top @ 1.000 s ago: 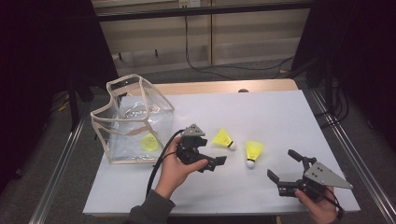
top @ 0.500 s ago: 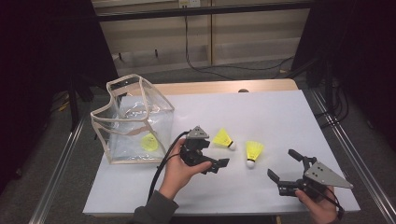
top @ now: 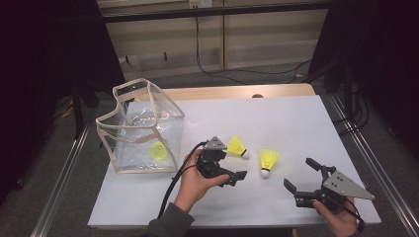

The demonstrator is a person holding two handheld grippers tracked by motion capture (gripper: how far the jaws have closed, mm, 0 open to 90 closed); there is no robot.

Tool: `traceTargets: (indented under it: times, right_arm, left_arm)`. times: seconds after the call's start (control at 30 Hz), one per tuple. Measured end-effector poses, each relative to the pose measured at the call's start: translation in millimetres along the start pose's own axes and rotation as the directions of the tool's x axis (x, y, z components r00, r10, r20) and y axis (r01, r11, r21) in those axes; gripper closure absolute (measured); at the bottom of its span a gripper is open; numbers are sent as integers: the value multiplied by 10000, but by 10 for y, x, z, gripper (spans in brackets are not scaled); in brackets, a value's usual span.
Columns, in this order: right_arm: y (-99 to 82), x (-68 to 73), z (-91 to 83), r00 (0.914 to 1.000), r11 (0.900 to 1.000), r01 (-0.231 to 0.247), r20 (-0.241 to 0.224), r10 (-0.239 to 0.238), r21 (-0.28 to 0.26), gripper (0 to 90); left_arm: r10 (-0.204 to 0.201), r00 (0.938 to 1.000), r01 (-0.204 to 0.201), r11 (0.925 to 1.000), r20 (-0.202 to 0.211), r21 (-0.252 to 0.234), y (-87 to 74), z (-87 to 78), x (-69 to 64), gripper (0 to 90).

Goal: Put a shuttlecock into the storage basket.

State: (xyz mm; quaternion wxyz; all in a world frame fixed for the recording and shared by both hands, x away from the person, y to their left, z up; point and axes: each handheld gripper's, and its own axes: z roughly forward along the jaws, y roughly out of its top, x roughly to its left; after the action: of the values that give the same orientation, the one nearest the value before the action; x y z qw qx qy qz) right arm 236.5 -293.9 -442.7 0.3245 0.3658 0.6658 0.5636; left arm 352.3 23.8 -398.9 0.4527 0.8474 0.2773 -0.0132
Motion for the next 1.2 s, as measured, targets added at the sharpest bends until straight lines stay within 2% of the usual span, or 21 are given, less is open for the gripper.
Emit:
traceTargets:
  times: [0.23,0.6,0.87,1.2]
  right_arm:
    - [0,0,0,10000,10000,-1,-8,1,-39,19]
    - [1,-2,-2,10000,10000,32,13,-32,-38,19]
    - [0,-3,-3,10000,10000,-10,11,10,-17,19]
    - [2,-5,-4,10000,10000,4,27,-3,-55,19]
  left_arm:
    - [-324,9994,325,9995,-133,5,-20,85,-30,6]
    - [-115,9997,115,9999,-193,32,-26,177,-77,21]
    - [37,9997,-28,9993,-254,364,-40,265,-130,35]
    - [111,9995,-96,9985,-293,536,-62,395,-167,50]
